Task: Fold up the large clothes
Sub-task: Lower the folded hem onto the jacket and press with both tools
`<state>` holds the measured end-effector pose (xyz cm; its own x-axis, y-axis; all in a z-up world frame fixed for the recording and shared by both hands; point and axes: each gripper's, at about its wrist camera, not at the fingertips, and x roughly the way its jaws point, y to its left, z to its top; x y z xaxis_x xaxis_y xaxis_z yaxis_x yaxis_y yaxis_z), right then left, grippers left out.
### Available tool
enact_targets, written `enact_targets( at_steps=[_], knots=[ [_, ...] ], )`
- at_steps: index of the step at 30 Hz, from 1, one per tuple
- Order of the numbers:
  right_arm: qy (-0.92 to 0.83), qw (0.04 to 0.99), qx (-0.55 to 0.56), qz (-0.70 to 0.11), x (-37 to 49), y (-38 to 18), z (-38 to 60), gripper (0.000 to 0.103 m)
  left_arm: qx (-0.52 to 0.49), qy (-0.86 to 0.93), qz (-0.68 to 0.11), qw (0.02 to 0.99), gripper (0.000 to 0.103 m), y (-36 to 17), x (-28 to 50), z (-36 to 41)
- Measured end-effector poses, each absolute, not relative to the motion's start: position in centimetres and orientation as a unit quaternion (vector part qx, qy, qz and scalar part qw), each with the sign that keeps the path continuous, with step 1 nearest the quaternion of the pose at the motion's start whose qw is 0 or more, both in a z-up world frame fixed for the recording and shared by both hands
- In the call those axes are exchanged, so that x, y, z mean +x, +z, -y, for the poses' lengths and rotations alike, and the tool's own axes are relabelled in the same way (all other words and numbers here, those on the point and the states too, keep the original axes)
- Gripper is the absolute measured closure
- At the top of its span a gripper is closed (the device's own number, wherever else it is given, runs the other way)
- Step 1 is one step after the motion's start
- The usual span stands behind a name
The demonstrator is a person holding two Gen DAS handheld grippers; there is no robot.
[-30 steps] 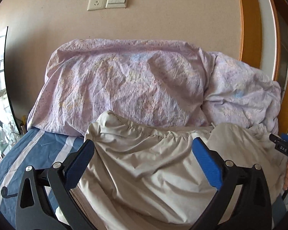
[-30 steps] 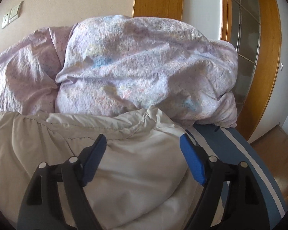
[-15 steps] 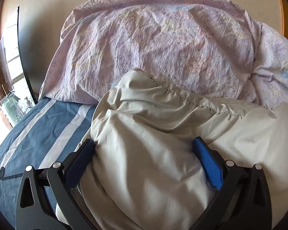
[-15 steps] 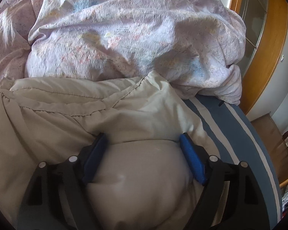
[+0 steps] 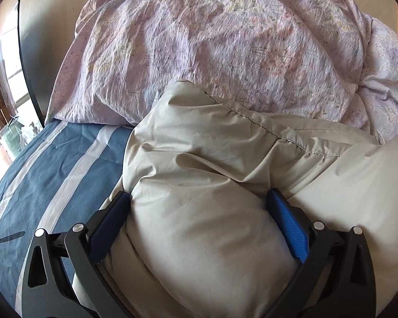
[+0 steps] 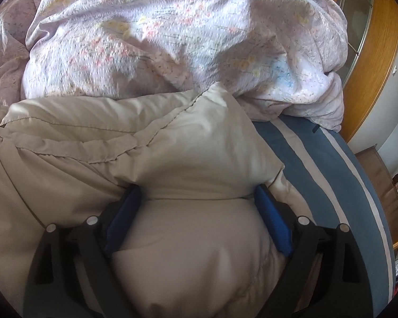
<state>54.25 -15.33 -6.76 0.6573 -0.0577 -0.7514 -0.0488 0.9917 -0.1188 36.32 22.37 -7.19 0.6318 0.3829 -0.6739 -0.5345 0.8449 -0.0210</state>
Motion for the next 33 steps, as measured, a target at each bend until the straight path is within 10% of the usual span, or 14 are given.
enact_targets(
  at_steps=[33],
  knots=[
    [-0.024, 0.909, -0.072, -0.409, 54.4, -6.1, 16.4, 0.012, -0.092, 0.265, -0.363, 0.888, 0.001, -6.9, 36.5, -22.6]
  ],
)
